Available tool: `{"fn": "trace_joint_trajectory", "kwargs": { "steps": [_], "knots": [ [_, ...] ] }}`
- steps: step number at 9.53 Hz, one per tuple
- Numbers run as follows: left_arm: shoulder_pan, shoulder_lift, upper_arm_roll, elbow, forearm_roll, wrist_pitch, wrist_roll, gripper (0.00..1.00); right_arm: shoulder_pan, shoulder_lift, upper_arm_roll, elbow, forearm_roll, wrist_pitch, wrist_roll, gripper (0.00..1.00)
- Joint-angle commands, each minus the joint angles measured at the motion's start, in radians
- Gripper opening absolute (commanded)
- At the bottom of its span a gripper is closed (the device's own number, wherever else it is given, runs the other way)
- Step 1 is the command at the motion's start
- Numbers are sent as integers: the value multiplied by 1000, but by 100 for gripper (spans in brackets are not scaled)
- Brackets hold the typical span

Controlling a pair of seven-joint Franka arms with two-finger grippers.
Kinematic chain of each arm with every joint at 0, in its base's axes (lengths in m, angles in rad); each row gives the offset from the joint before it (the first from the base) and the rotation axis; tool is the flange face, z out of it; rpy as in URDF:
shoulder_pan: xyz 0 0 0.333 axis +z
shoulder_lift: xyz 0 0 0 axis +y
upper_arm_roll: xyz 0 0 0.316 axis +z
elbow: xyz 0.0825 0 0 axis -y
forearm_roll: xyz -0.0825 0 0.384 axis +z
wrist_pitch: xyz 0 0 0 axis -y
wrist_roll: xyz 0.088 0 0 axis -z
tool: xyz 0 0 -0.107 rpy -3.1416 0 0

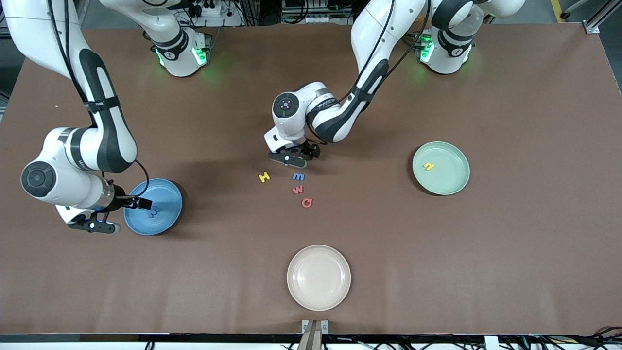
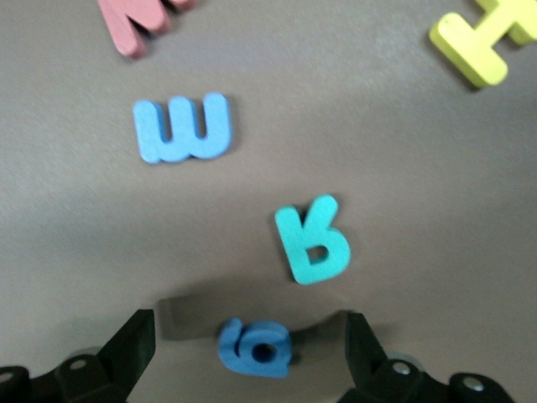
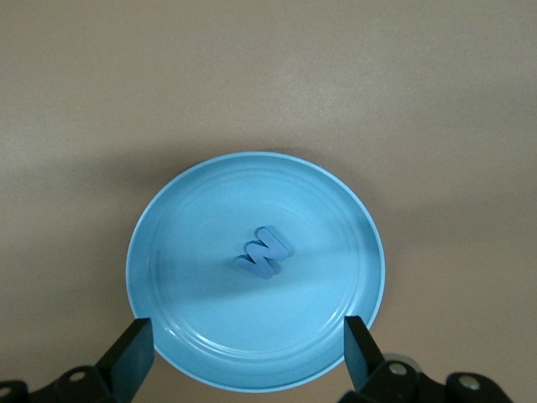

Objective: Sort uppercase to blue plate, lowercase to green plate

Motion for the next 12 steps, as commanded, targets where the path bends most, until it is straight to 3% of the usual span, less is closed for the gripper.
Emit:
{"fn": "trace_joint_trajectory", "kwargs": {
  "steps": [1, 4, 8, 12],
  "knots": [
    [-6, -6, -10, -31, 18, 7, -32, 82, 0, -11, 12, 1, 2, -14, 8, 100],
    [-4, -9, -10, -34, 21, 7, -19, 69, 6, -10, 12, 1, 2, -15, 8, 100],
    [2, -14, -10, -23, 27, 7, -9, 67, 20, -10, 14, -1, 2, -17, 17, 100],
    [7, -16, -9, -23, 27, 7, 19, 54, 37, -13, 14, 2, 0, -40, 25, 100]
  ]
}}
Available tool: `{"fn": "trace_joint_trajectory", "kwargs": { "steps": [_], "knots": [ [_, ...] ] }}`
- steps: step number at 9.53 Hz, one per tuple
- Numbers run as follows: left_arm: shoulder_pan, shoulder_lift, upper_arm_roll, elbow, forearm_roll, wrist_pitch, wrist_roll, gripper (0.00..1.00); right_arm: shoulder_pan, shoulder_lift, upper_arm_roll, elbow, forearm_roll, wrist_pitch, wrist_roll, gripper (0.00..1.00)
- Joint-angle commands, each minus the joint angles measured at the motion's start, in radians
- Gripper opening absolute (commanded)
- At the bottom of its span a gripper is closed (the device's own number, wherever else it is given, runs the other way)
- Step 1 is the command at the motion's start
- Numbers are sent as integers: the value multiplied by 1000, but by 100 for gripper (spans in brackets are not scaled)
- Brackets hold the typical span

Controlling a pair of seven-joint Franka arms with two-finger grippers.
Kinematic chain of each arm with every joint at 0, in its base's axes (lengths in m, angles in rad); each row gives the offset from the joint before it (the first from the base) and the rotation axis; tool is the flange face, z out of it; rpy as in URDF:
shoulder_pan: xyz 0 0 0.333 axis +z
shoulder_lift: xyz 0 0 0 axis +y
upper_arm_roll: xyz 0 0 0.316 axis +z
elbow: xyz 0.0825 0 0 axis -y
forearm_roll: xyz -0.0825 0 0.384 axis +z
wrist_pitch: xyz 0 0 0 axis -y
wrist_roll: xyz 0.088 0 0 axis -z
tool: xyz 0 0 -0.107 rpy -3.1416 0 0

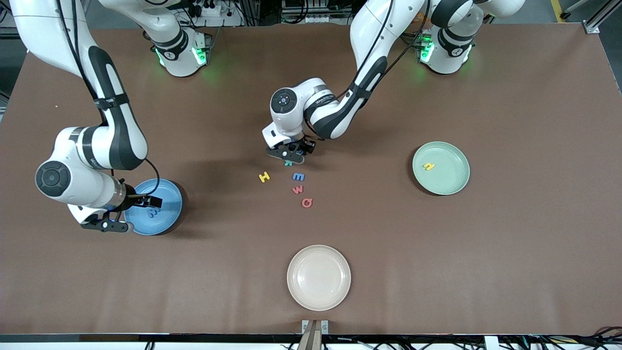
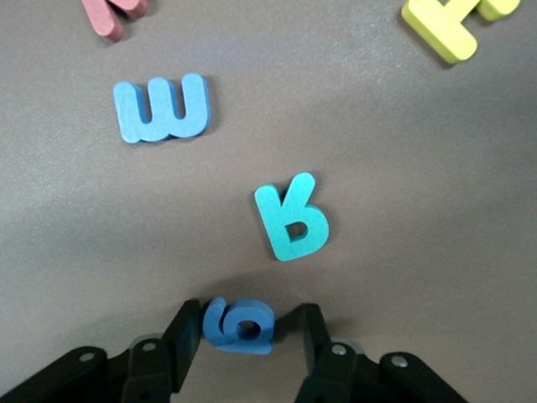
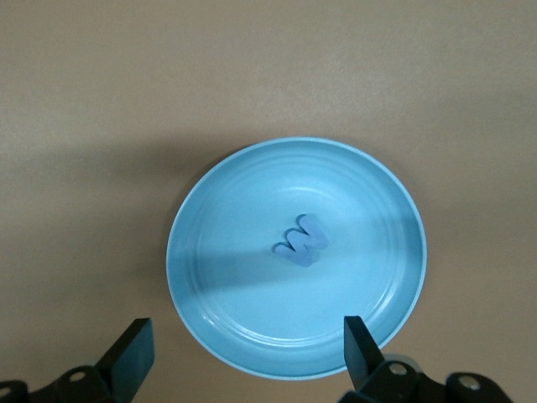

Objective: Sort uppercase to blue plate, lowercase to green plate

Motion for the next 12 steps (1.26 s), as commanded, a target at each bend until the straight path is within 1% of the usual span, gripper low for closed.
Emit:
{"fn": "trace_joint_trajectory", "kwargs": {
  "steps": [1, 2, 4, 5, 6, 7, 8, 9, 10, 12],
  "knots": [
    [7, -3, 0, -12, 29, 8, 10, 54, -2, -14, 1, 2, 0, -21, 11, 100],
    [7, -3, 0, -12, 29, 8, 10, 49, -2, -16, 1, 5, 0, -22, 11, 100],
    [7, -5, 0, -12, 27, 8, 10, 43, -1, -14, 1, 23, 1, -28, 14, 100],
    [7, -5, 0, -12, 27, 8, 10, 37, 4, -13, 3, 26, 1, -28, 22, 100],
    [7, -5, 0, -12, 26, 8, 10, 27, 12, -11, 3, 31, 3, -28, 37, 100],
    [7, -6, 0, -12, 26, 8, 10, 26, 22, -10, 3, 36, 3, -28, 52, 100],
    [7, -8, 0, -12, 27, 8, 11, 18, 32, -11, 3, 37, 3, -30, 71, 100],
    [7, -9, 0, -12, 29, 8, 11, 16, 39, -11, 3, 39, 3, -30, 86, 100],
    [7, -19, 0, -12, 29, 8, 11, 16, 47, -11, 3, 39, 3, -28, 97, 100],
    [39, -52, -1, -20, 16, -6, 92, 11, 76, -8, 3, 39, 4, -22, 143, 100]
  ]
}}
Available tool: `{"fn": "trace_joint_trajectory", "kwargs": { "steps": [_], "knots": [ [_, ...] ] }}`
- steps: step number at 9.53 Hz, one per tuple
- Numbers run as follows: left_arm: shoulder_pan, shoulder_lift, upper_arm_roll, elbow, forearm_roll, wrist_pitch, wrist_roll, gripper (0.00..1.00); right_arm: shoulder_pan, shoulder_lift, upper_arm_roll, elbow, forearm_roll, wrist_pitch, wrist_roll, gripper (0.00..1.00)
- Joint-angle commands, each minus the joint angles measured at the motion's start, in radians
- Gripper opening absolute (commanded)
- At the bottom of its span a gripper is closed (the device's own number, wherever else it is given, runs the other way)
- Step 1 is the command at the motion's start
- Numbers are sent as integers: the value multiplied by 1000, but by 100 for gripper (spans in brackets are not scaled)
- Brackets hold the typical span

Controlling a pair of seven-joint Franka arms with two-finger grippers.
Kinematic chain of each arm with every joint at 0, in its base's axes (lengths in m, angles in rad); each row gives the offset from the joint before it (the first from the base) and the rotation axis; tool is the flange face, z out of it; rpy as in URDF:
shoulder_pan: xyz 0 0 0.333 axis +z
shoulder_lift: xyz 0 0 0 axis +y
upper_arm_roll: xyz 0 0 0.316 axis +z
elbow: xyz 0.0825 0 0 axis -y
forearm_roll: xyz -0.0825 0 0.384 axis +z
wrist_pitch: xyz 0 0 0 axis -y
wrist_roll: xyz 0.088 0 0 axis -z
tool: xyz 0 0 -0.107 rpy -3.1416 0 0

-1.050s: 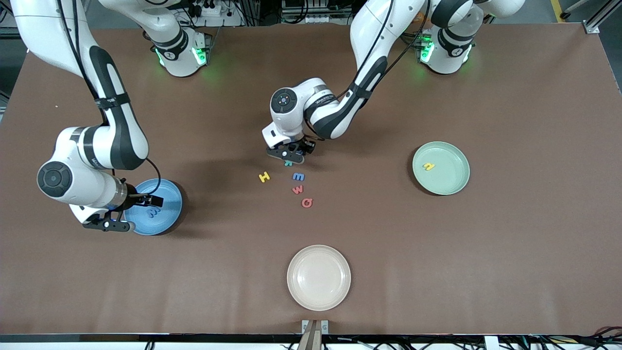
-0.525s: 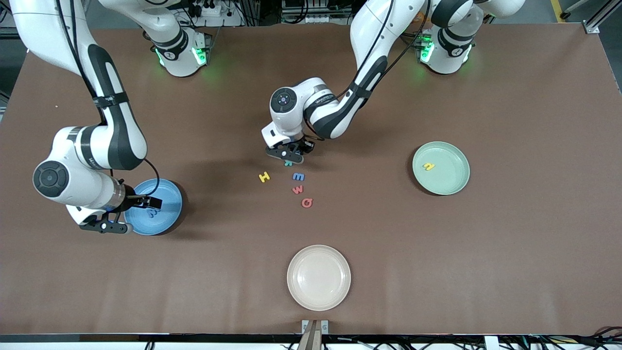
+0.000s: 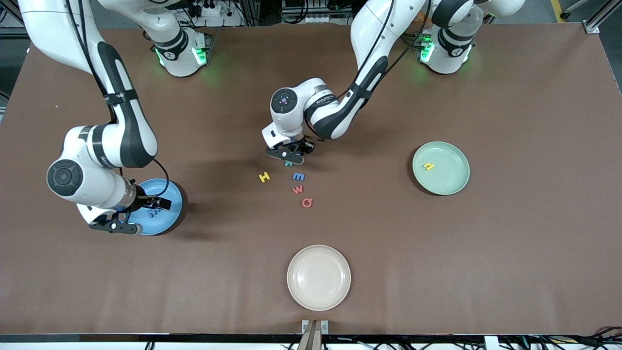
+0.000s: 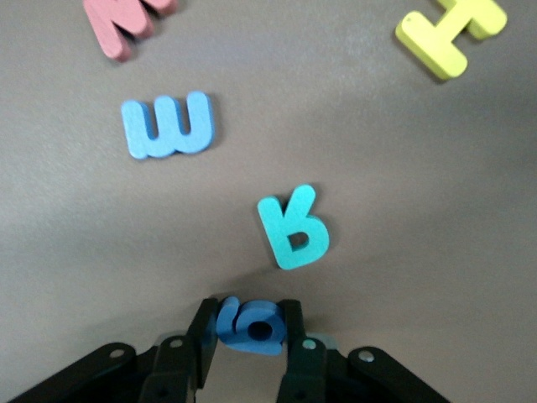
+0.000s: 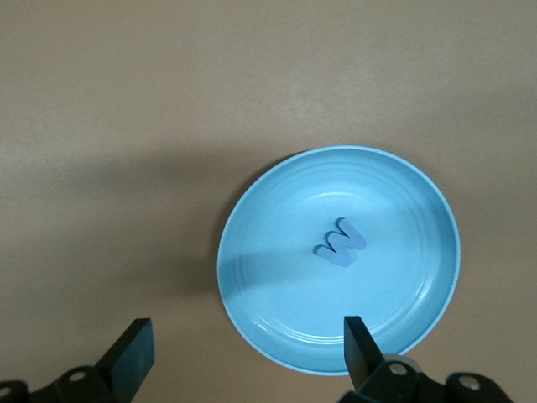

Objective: Sort uppercase to blue plate, lowercase to green plate
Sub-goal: 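Carry the blue letter to the green plate while the right gripper reaches letters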

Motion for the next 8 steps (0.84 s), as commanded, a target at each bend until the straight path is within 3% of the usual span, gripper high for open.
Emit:
{"fn": "trace_joint_trajectory", "kwargs": {
  "steps": [1, 4, 5, 7, 8],
  "knots": [
    [49, -61, -3, -24, 15, -35, 69, 9, 43, -5, 1, 5, 4, -8, 84, 100],
    [95, -125, 10, -28, 18, -169, 202, 6, 134, 13, 8, 4, 4, 11, 85, 100],
    [127, -152, 10, -36, 20, -213, 282, 0, 171, 14, 9, 4, 23, 15, 95, 100],
    [198, -230, 12, -118, 20, -234, 400, 0, 246, 30, 7, 4, 135, 38, 128, 100],
    [242, -257, 10, -161, 21, -234, 480, 0, 283, 39, 7, 5, 139, 54, 182, 100]
  ]
}}
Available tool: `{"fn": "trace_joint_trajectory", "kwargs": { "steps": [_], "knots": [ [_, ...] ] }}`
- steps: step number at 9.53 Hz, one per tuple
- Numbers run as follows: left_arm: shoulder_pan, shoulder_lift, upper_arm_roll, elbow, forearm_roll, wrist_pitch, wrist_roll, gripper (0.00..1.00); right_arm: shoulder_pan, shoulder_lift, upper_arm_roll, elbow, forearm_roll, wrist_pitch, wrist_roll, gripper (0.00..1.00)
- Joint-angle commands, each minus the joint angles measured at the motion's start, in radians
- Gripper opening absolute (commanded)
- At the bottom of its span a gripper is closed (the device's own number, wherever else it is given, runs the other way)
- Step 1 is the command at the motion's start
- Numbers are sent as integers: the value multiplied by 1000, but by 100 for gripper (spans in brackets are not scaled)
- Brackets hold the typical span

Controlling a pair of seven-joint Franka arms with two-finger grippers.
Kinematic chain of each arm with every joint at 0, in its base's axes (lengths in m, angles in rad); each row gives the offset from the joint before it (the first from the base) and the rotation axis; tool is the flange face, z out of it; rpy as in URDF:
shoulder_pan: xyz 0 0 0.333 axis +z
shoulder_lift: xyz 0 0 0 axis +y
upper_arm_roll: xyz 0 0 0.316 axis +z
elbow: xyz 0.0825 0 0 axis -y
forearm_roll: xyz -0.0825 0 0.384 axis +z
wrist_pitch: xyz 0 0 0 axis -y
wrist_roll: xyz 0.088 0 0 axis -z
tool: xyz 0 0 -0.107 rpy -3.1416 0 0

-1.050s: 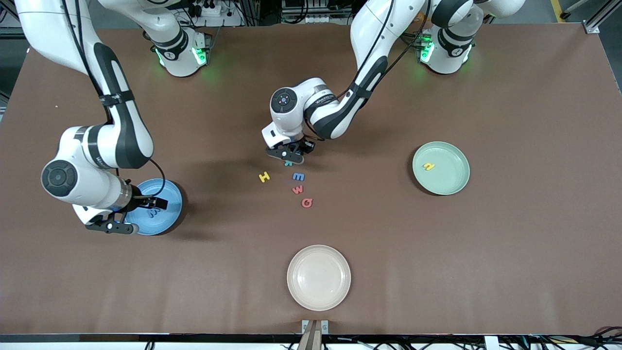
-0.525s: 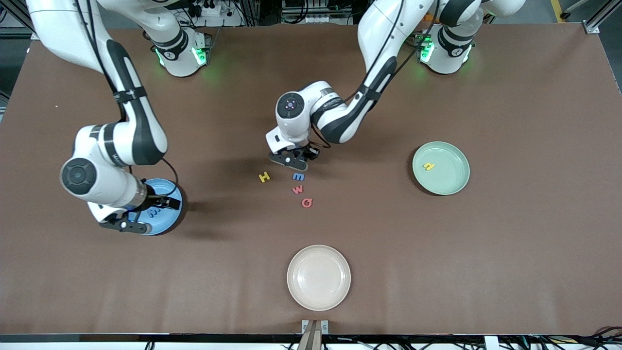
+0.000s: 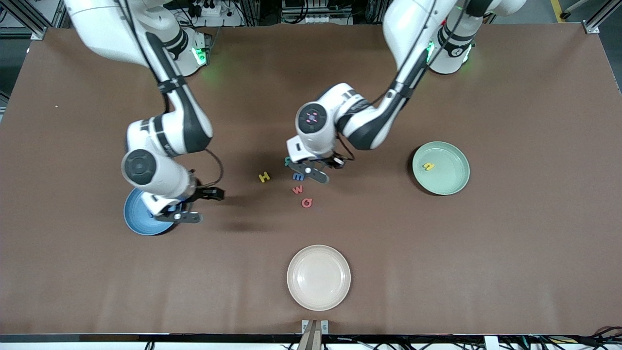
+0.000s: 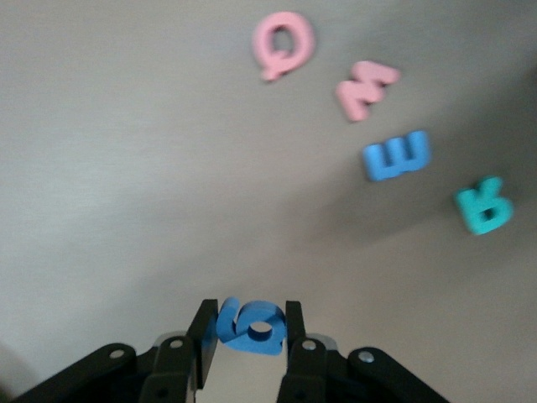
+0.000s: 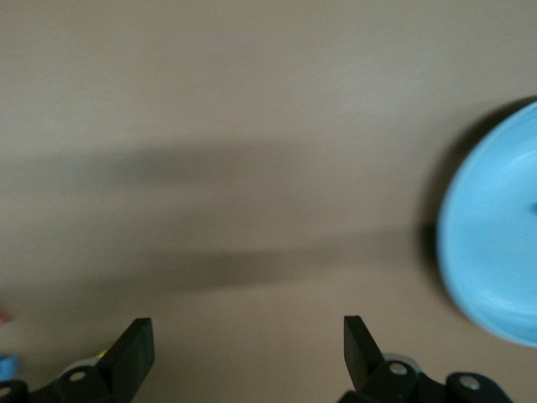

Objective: Sort uppercase to blue plate, lowercase to green plate
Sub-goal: 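Carry the blue letter to the green plate while the right gripper reaches letters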

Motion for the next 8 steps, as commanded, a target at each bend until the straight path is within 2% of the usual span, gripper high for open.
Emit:
{"fn": "trace_joint_trajectory", "kwargs": {
  "steps": [1, 3, 6, 8],
  "knots": [
    [76, -98, -8, -141, 27, 9, 109, 0, 80, 30, -6, 11, 31, 42, 122, 100],
    [125, -133, -6, -213, 62, 33, 132, 0, 165, 77, -6, 34, 33, 83, 281, 100],
    [266, -234, -6, -409, 82, 189, 329, 0, 280, 186, -6, 152, 34, 100, 536, 100],
    [349, -294, -6, -483, 82, 197, 461, 0, 327, 216, -4, 163, 36, 145, 634, 100]
  ]
}}
